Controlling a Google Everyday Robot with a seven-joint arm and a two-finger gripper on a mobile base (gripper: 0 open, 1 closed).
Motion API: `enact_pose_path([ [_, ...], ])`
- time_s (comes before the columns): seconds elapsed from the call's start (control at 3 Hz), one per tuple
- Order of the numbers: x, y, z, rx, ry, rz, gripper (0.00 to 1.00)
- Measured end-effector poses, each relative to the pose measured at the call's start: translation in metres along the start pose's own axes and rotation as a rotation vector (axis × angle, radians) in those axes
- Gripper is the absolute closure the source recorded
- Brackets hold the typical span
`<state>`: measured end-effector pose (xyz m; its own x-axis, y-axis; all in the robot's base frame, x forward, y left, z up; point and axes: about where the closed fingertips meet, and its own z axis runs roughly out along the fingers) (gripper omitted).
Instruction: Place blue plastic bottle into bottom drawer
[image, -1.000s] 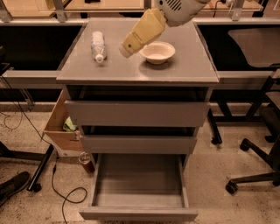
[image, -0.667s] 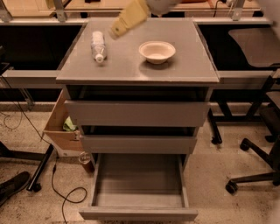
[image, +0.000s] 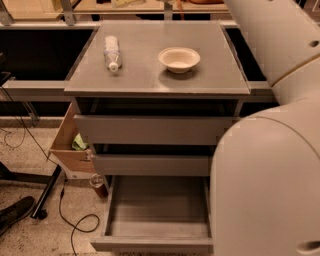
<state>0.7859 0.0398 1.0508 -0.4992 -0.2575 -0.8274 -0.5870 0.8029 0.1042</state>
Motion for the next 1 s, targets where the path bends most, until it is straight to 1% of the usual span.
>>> enact_pose_path([
  [0.33, -0.032, 0.006, 0.045, 0.092, -0.106, 0.063, 0.00],
  [0.67, -0.057, 0.006, 0.054, 0.123, -0.203, 0.111, 0.00],
  [1.0, -0.057, 0.006, 0.054, 0.123, -0.203, 0.112, 0.00],
])
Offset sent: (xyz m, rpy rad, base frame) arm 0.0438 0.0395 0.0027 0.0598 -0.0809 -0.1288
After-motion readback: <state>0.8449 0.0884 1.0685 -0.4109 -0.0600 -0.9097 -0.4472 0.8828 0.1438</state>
